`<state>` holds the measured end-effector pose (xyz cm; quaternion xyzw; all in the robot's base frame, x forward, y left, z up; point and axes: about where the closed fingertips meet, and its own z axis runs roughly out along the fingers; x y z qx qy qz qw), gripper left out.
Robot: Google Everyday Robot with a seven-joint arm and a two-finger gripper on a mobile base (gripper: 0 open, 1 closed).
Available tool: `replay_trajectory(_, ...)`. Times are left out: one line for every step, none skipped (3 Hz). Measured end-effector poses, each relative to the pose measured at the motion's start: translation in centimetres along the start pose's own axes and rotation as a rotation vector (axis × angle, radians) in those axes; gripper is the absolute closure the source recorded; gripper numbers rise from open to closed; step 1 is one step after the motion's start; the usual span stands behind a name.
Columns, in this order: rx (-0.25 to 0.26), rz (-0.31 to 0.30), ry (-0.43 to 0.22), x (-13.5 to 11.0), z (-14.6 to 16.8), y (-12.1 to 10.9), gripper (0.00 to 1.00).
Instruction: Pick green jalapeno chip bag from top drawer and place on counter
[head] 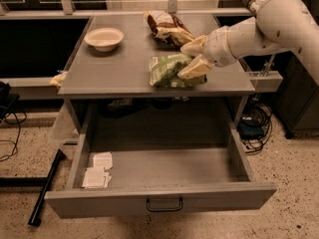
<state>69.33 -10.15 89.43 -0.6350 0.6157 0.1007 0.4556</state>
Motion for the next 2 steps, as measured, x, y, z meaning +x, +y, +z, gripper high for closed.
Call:
replay_trajectory(0.000, 0.000, 0.000, 0.00, 0.01, 0.00, 0.00)
replay_trajectory(0.000, 0.000, 0.000, 0.00, 0.01, 0.00, 0.00)
